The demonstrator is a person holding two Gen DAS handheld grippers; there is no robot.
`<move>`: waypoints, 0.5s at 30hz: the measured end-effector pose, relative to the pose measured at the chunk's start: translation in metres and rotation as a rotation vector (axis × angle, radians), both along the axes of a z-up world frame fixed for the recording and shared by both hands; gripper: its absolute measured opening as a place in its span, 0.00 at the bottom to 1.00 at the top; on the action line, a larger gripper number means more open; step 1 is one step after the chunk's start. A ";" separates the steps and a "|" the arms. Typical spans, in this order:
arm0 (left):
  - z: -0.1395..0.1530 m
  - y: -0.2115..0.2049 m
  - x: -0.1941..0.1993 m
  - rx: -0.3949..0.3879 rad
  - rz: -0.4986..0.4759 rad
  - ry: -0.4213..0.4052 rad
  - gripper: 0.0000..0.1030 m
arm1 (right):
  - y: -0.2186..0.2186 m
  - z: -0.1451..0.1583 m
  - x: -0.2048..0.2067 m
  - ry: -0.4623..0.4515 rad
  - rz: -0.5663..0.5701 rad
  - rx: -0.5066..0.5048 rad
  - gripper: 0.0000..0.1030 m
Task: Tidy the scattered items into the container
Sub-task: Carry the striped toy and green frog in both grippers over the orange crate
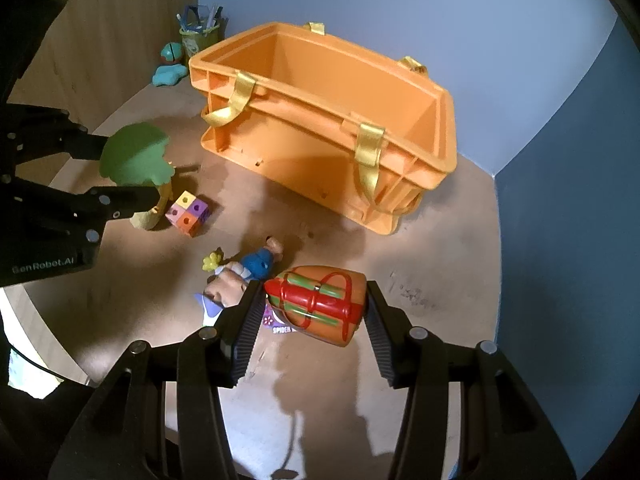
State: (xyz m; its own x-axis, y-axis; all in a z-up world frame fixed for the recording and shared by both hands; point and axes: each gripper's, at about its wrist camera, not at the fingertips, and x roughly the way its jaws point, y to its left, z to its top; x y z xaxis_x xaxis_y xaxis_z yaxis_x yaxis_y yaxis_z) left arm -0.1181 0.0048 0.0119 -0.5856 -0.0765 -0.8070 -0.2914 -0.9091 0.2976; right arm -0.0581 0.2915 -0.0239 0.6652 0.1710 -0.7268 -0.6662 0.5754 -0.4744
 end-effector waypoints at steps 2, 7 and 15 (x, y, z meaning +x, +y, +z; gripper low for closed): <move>0.004 0.001 -0.001 -0.003 -0.007 0.005 0.44 | 0.002 0.004 0.001 -0.012 0.006 0.000 0.45; 0.014 0.002 -0.006 -0.007 -0.009 0.026 0.44 | 0.007 0.016 0.003 -0.036 0.018 0.001 0.45; 0.026 0.005 -0.017 -0.015 -0.019 0.045 0.44 | 0.016 0.033 0.010 -0.079 0.031 0.003 0.45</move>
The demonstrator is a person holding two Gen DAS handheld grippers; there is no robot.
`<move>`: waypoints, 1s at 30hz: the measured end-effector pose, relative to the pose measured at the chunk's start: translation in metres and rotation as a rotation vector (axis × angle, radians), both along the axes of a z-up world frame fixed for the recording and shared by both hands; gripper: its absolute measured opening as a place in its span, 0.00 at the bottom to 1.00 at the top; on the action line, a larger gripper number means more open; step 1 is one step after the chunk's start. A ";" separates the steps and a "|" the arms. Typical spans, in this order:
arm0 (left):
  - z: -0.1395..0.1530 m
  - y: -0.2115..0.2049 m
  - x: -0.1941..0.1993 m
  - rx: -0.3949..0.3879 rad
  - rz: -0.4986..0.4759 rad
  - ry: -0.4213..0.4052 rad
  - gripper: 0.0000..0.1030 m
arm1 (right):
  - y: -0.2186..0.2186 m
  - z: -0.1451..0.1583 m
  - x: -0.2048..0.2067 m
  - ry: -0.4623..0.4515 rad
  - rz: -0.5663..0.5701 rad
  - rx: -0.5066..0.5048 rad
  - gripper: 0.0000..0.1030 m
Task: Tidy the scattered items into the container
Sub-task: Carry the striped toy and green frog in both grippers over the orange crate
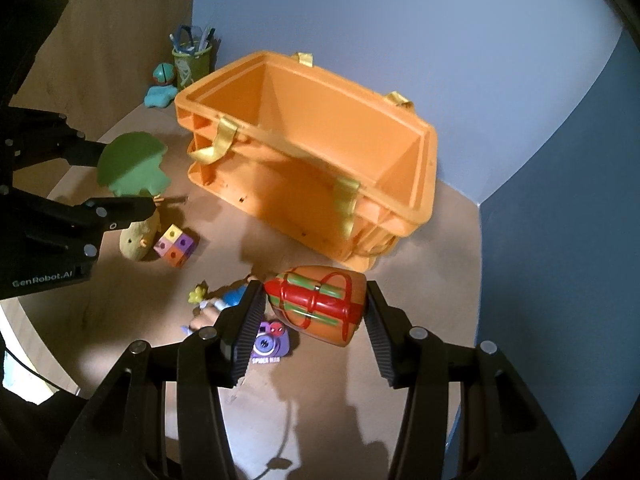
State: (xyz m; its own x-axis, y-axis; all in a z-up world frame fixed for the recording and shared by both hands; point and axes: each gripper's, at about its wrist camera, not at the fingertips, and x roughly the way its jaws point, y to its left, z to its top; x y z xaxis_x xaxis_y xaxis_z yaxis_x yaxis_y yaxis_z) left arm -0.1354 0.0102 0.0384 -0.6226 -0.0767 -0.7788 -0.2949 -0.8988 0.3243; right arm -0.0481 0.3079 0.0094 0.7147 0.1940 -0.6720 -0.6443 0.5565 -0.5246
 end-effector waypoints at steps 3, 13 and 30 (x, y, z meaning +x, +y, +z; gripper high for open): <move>0.004 0.001 -0.006 -0.001 -0.005 0.004 0.44 | 0.004 0.006 0.004 -0.011 0.006 0.003 0.45; 0.012 0.006 -0.024 -0.020 -0.024 0.009 0.44 | 0.018 0.019 0.017 -0.038 0.020 0.002 0.45; 0.031 0.006 -0.059 -0.033 -0.030 0.038 0.44 | 0.039 0.041 0.046 -0.087 0.028 0.011 0.45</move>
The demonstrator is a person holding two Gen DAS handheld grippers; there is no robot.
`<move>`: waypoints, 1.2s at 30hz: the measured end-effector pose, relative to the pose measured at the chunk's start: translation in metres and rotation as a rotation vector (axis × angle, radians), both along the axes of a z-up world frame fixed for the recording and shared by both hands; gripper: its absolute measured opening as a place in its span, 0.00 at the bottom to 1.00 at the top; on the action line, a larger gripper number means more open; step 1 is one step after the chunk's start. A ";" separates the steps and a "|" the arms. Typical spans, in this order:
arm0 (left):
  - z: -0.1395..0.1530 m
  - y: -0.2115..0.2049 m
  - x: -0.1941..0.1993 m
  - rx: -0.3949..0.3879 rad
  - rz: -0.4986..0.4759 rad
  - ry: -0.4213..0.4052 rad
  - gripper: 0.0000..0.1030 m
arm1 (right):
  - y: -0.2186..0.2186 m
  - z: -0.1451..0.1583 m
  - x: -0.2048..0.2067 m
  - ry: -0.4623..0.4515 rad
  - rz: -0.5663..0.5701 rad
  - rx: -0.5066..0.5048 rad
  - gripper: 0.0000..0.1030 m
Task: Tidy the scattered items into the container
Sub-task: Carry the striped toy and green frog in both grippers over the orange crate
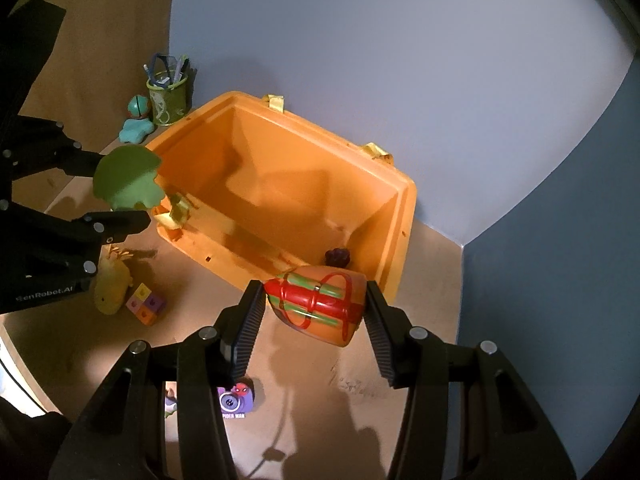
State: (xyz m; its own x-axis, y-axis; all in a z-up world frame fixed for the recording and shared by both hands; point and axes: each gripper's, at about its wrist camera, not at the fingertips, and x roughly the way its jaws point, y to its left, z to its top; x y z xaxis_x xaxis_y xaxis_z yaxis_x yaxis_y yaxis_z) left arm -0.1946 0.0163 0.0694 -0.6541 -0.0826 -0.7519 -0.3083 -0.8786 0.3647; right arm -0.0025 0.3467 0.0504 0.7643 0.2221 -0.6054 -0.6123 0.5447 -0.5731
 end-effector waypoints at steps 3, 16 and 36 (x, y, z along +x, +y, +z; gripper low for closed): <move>0.002 0.002 -0.006 -0.003 -0.004 0.001 0.44 | 0.004 0.003 0.005 -0.008 0.003 0.001 0.45; 0.019 0.009 -0.043 -0.024 -0.008 0.031 0.44 | 0.018 0.021 0.033 -0.042 0.006 0.016 0.45; 0.008 0.008 -0.099 -0.032 0.012 0.002 0.44 | 0.040 0.024 0.081 -0.036 0.003 0.015 0.45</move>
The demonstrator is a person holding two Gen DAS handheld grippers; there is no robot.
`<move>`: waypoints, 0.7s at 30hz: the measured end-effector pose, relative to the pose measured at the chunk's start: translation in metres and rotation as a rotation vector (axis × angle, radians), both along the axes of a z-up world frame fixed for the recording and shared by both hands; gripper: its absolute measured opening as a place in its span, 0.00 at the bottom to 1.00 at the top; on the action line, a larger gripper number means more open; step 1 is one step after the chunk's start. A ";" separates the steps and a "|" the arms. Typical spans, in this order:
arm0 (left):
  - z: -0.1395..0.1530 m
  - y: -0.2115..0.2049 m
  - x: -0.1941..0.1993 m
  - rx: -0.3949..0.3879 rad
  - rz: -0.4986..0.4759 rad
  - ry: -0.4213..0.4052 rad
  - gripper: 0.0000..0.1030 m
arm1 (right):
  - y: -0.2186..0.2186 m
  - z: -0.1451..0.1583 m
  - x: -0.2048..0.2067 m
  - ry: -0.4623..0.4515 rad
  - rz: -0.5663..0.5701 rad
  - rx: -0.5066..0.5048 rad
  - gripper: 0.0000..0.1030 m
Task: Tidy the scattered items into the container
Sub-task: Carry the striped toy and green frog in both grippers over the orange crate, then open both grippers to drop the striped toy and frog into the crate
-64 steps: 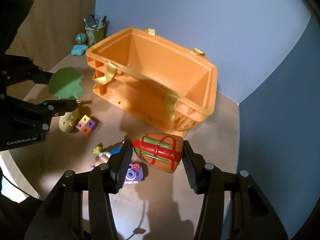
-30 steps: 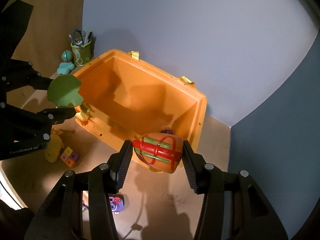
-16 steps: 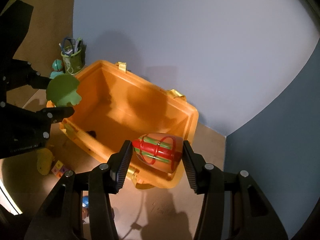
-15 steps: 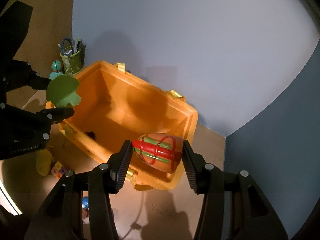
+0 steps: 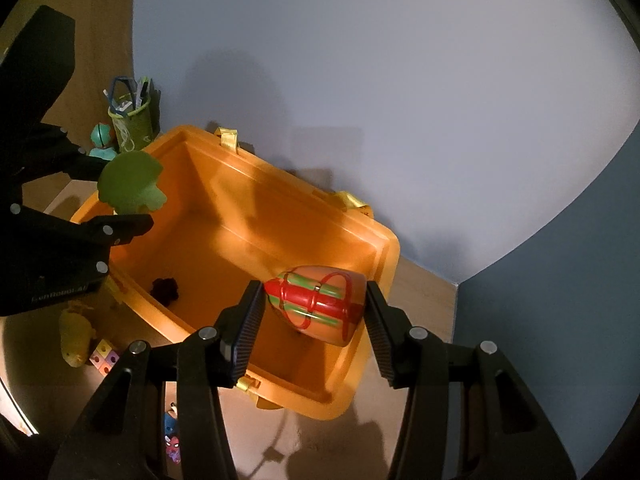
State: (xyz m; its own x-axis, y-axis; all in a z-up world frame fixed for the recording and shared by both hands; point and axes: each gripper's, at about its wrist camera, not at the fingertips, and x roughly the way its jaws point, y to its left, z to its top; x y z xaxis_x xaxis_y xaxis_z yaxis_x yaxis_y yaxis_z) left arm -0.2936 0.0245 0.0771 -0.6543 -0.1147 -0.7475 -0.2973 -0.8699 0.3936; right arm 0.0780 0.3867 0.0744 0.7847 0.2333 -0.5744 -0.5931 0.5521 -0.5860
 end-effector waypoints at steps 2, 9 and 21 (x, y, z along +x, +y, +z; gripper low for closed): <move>-0.002 -0.001 -0.003 0.001 0.001 -0.004 0.44 | 0.001 -0.002 0.004 0.005 -0.002 -0.001 0.45; -0.005 -0.005 -0.010 0.005 0.010 -0.008 0.44 | 0.003 -0.006 0.014 0.015 -0.022 0.001 0.45; -0.005 -0.002 -0.007 -0.006 -0.018 -0.029 0.53 | 0.001 0.000 0.008 -0.063 -0.033 0.018 0.73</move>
